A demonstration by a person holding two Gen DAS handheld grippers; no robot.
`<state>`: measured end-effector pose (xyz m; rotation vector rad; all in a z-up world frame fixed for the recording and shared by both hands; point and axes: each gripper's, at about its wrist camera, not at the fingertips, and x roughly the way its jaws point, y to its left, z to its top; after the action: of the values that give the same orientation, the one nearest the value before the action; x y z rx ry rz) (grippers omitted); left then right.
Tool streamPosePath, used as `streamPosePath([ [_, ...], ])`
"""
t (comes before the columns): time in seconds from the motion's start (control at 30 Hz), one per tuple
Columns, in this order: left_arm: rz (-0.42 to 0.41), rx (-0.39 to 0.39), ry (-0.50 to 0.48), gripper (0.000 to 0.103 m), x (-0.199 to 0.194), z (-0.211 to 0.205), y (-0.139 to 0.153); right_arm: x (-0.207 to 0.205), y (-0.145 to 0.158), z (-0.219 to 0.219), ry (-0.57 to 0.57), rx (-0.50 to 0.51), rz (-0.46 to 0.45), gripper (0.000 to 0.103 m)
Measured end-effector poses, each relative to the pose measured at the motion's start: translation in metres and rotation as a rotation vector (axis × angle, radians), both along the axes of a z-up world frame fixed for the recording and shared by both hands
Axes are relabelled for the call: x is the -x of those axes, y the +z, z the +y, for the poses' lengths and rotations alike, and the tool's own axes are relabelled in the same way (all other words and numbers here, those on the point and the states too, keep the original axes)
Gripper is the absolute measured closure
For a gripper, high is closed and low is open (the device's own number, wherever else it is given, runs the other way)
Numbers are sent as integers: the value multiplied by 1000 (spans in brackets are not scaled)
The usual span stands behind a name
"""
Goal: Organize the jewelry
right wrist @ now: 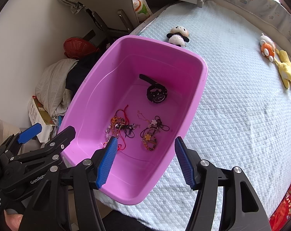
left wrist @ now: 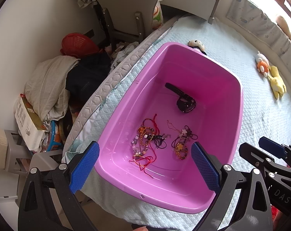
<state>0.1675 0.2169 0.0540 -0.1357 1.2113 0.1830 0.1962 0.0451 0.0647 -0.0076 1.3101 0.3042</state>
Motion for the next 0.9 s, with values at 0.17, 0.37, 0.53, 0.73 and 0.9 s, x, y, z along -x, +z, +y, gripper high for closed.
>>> streamPosePath([
  [0.17, -1, -5, -3, 9, -1, -1, 0, 0, 0, 0, 0, -1, 1, 44],
  [0.37, 2, 0, -3, 9, -1, -1, -1, 0, 0, -1, -1, -1, 0, 44],
  [0.53, 2, 1, -4, 9, -1, -1, -1, 0, -2, 1, -3, 2, 3, 44],
  [0.73, -2, 1, -7, 9, 0, -1, -1, 0, -2, 1, -3, 1, 5, 44],
  [0.9, 12, 6, -16, 9, -2, -1, -2, 0, -2, 1, -3, 1, 4, 44],
])
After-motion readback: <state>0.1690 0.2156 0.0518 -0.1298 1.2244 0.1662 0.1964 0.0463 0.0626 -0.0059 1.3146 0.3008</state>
